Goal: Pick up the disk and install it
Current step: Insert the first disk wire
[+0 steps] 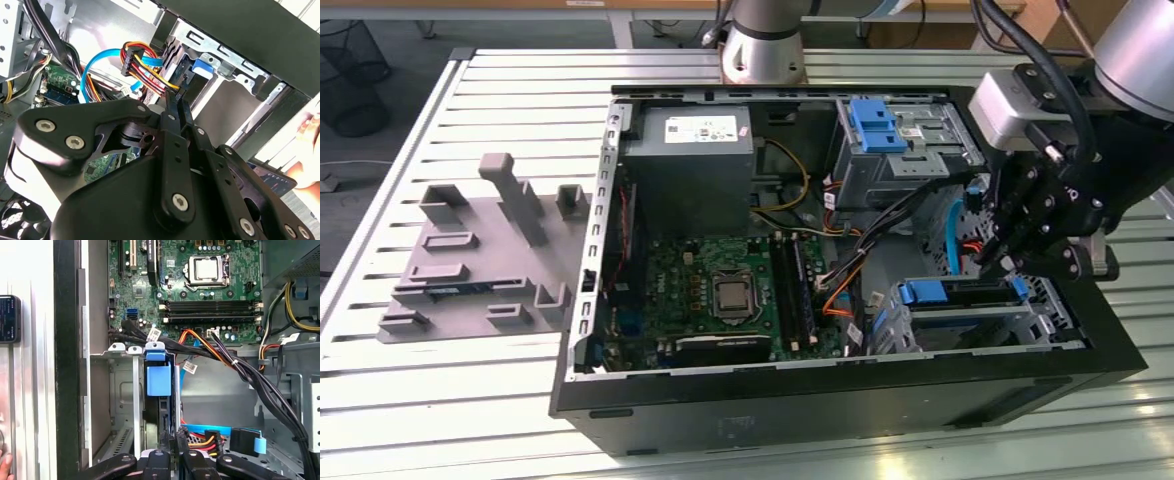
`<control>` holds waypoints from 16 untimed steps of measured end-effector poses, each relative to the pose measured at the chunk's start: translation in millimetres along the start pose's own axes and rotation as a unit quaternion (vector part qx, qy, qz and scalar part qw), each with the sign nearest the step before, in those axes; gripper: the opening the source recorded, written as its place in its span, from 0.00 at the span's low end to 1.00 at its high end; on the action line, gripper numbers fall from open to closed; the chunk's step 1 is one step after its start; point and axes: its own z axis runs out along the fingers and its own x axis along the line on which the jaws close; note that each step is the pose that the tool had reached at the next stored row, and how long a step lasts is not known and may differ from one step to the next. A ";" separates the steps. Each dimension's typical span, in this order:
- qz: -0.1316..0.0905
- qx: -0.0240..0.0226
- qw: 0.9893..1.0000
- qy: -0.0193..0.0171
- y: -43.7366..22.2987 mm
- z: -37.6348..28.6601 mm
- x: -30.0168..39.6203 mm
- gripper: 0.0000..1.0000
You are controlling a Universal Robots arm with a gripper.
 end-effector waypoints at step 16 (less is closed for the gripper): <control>0.002 -0.010 1.000 0.000 -3.2 6.3 -0.2 0.17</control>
